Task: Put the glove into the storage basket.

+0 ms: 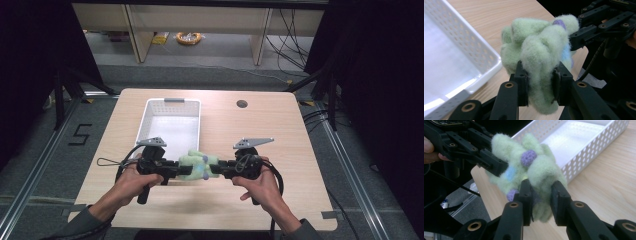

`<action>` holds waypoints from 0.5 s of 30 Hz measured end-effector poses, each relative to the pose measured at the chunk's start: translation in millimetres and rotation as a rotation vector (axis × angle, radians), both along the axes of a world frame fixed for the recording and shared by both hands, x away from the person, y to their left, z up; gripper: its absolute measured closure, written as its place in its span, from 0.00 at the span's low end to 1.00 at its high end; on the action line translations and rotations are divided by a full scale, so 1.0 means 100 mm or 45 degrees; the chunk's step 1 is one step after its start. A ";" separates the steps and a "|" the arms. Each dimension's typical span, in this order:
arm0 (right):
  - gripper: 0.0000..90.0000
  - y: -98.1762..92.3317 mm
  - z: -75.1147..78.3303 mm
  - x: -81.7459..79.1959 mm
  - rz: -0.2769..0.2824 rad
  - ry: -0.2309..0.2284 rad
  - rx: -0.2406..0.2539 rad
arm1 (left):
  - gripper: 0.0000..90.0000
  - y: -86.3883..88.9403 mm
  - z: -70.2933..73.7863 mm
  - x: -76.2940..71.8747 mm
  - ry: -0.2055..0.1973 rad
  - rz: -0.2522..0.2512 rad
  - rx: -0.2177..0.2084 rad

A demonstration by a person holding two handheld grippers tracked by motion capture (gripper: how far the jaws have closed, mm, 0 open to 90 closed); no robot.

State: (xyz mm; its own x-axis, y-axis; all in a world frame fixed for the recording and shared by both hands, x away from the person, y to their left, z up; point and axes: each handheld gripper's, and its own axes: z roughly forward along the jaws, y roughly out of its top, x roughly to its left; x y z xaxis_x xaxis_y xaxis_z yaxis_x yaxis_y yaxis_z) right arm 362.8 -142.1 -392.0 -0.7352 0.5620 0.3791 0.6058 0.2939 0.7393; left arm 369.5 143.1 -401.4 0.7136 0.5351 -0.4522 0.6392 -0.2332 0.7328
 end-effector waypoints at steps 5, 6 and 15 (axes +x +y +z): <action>0.82 0.12 0.09 0.13 0.007 -0.004 -0.019 | 0.77 0.12 0.10 0.09 -0.002 0.037 0.013; 0.82 0.15 0.11 0.15 0.015 0.004 -0.009 | 0.77 0.15 0.12 0.11 0.002 0.040 0.014; 0.82 0.44 0.22 0.36 0.038 -0.004 -0.028 | 0.77 0.42 0.21 0.28 0.037 0.075 0.030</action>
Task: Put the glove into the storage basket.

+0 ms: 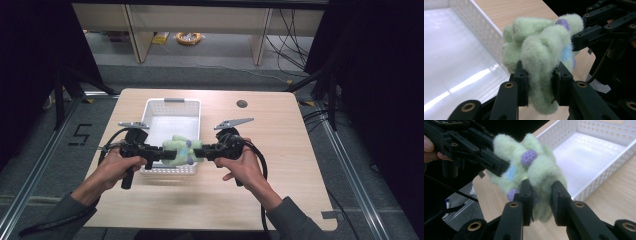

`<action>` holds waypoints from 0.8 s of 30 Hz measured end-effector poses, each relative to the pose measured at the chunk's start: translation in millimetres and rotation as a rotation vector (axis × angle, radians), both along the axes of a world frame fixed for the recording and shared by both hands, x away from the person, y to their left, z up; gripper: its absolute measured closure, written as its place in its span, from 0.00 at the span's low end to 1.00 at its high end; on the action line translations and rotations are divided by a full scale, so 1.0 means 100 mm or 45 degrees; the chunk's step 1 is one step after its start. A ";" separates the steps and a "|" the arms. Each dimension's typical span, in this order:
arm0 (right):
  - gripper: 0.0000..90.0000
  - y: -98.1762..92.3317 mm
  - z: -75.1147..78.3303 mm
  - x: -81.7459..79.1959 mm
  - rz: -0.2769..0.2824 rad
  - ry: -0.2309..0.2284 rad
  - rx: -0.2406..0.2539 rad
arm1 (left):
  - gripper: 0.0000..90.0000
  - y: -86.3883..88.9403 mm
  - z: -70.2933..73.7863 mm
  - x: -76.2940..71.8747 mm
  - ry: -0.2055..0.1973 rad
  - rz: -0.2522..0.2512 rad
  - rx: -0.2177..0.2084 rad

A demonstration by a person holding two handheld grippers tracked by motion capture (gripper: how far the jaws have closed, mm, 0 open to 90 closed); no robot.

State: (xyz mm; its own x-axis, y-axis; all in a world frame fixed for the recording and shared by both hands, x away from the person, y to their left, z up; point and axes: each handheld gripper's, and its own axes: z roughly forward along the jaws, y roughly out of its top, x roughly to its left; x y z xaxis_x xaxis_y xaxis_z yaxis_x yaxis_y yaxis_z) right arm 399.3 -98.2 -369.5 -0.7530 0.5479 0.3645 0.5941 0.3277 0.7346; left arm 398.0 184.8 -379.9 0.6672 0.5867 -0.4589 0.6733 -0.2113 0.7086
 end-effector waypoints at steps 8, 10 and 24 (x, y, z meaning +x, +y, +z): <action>0.82 0.23 -0.07 0.24 -0.004 0.035 0.004 | 0.77 0.19 -0.01 0.20 0.036 0.036 0.040; 0.82 0.28 -0.09 0.29 -0.005 0.051 0.000 | 0.77 0.23 -0.03 0.24 0.044 0.034 0.046; 0.82 0.54 -0.39 0.59 -0.048 0.123 -0.075 | 0.77 0.37 -0.32 0.51 0.137 0.097 0.091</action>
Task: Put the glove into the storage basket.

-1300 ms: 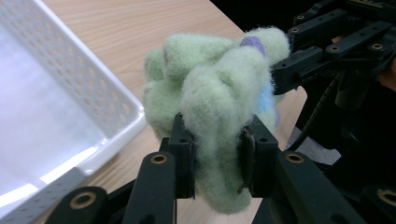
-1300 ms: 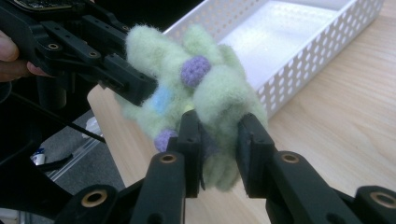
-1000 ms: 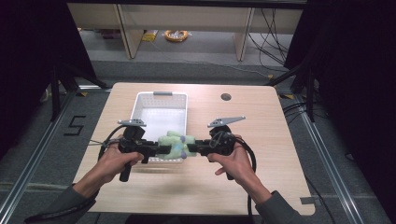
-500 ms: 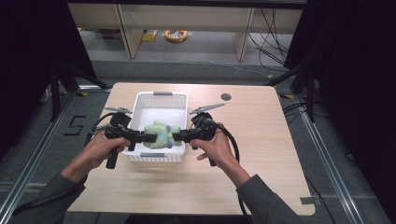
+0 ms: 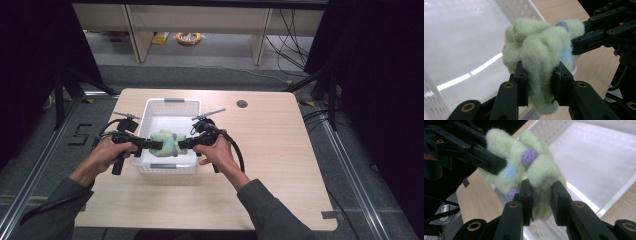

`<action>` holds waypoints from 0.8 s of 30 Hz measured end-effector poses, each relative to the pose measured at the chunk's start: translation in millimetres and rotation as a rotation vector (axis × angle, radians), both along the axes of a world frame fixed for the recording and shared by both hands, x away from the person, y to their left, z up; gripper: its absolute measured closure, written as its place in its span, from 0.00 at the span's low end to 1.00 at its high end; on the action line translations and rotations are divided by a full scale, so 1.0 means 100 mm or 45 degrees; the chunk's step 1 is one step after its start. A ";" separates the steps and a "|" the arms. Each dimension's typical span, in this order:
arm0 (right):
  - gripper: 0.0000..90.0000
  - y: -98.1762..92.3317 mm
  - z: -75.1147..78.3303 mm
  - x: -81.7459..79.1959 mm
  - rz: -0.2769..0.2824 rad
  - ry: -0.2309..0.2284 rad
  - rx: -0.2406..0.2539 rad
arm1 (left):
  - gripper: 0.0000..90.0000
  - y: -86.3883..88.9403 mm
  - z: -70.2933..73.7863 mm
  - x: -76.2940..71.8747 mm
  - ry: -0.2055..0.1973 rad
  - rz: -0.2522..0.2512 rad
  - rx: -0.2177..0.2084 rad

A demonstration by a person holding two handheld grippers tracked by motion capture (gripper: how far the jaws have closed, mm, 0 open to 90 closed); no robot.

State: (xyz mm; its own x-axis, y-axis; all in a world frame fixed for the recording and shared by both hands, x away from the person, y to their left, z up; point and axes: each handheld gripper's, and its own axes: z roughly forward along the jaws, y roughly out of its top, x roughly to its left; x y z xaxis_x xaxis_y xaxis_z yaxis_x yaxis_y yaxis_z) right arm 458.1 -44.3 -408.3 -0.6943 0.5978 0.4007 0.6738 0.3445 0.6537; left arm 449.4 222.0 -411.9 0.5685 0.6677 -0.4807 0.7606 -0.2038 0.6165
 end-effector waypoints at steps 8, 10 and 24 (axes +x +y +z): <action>0.82 0.13 -0.19 0.10 -0.012 0.049 -0.046 | 0.77 0.07 -0.18 0.10 0.053 -0.001 0.054; 0.82 0.15 -0.22 0.12 -0.008 0.047 -0.055 | 0.77 0.07 -0.22 0.11 0.066 0.027 0.042; 0.82 0.25 -0.38 0.20 -0.012 0.097 -0.164 | 0.76 0.01 -0.38 0.19 0.116 0.013 0.128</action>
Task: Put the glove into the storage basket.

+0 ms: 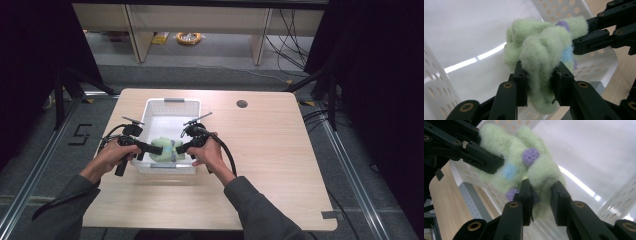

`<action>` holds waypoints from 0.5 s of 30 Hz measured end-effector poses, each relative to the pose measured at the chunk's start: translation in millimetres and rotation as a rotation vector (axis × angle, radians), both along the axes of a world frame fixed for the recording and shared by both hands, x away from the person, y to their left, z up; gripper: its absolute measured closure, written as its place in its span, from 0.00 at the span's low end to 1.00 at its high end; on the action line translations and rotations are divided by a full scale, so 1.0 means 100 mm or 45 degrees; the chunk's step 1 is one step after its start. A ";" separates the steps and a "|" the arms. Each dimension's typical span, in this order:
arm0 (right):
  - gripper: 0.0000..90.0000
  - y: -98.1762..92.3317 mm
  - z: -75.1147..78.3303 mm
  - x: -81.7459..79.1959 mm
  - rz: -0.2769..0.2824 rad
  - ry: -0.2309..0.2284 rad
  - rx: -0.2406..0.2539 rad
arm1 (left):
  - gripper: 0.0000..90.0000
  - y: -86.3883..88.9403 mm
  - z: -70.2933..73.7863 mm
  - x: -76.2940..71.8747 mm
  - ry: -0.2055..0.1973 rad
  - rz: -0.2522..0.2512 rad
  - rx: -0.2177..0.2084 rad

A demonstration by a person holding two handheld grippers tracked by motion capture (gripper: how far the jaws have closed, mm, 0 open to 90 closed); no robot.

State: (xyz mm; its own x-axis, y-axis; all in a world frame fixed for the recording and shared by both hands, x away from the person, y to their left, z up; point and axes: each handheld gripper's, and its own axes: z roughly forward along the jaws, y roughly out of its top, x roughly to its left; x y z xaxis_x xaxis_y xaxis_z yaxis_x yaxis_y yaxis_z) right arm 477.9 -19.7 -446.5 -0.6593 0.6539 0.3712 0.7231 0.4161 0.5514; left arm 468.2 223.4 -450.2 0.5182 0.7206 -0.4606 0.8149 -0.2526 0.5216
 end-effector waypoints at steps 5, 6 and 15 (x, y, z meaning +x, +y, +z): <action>0.82 0.02 -0.03 0.00 0.013 -0.002 -0.035 | 0.75 -0.03 -0.04 0.02 0.013 -0.008 0.031; 0.82 0.02 -0.03 0.00 0.015 -0.008 -0.039 | 0.75 -0.04 -0.04 0.02 0.011 -0.005 0.049; 0.81 0.07 -0.08 0.02 0.027 -0.008 -0.108 | 0.74 -0.08 -0.11 0.03 0.029 -0.012 0.076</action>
